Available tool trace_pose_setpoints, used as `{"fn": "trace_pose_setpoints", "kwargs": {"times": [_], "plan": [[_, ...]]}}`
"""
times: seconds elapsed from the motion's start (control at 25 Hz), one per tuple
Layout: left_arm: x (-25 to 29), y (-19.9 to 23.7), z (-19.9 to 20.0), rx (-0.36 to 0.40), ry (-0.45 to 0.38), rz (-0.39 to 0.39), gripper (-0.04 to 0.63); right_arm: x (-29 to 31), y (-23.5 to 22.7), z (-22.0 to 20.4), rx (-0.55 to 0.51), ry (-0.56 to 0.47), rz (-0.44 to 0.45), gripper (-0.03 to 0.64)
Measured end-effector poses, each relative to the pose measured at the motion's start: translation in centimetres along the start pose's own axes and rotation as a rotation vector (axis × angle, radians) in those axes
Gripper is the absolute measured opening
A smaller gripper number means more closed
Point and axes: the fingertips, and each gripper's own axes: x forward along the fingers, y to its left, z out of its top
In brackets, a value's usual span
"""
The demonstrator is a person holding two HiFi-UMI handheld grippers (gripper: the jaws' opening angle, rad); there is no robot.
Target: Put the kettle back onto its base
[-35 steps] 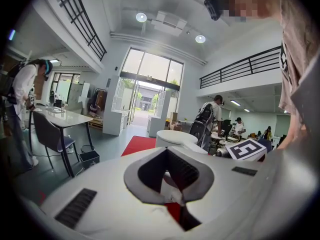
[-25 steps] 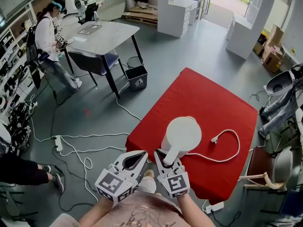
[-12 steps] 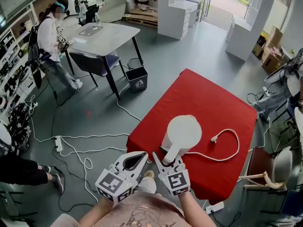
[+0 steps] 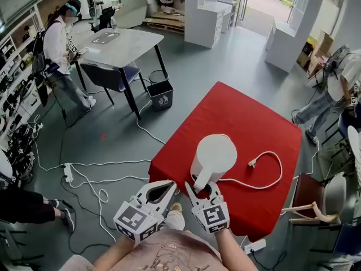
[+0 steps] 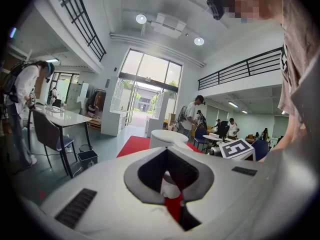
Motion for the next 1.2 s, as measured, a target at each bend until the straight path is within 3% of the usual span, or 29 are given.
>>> {"fn": "trace_pose_setpoints", "kwargs": {"times": [0.28,0.92,1.2], "plan": [[-0.3,-1.3,-0.4,0.004,-0.003,-0.018,-0.014,-2.4,-0.4,-0.8,-0.008,0.021,-0.03,0.176],[-3.0,-6.1,-0.8,0.025,-0.005,-0.072,-0.014,-9.3,-0.7,1.0,0.036,-0.054,-0.155,0.176],[-4.7,-8.6,-1.1,0.015,-0.021,-0.082,-0.014,-12.2,0.2,1.9,0.039,-0.074,-0.179,0.099]]}}
